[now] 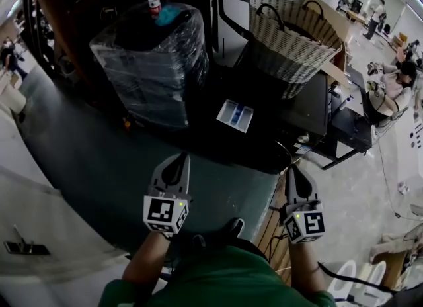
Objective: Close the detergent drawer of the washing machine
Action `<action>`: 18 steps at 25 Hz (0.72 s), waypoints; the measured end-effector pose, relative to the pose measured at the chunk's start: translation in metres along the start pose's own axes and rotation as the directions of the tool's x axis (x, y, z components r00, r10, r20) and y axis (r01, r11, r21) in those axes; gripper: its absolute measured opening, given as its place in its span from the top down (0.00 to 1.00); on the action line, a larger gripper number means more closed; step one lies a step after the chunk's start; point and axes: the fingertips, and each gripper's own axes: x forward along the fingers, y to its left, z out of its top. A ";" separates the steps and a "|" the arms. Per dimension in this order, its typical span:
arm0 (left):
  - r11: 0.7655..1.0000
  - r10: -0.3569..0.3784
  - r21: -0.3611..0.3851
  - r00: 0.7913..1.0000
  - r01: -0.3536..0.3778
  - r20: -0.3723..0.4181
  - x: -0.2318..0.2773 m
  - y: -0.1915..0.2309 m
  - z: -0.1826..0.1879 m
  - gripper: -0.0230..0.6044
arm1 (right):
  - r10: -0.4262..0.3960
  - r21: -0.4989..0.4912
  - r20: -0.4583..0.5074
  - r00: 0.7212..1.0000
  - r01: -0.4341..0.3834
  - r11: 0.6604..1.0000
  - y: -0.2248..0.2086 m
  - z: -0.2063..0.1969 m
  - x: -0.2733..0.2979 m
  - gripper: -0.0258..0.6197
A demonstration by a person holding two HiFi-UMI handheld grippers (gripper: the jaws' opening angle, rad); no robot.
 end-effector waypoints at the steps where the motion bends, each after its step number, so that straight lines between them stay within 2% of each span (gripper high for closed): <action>1: 1.000 0.004 -0.002 1.000 -0.004 0.000 0.008 -0.004 0.002 0.93 | 0.004 -0.006 0.002 1.000 -0.004 1.000 -0.009 0.002 0.006 0.94; 10: 0.998 0.065 -0.004 0.998 -0.065 0.002 0.065 -0.031 0.017 0.93 | 0.053 0.016 0.019 0.998 -0.053 0.998 -0.078 0.009 0.044 0.94; 18: 0.996 0.093 0.016 0.995 -0.093 -0.028 0.090 -0.058 0.016 0.93 | 0.077 0.036 0.011 0.997 -0.077 0.996 -0.122 0.000 0.060 0.94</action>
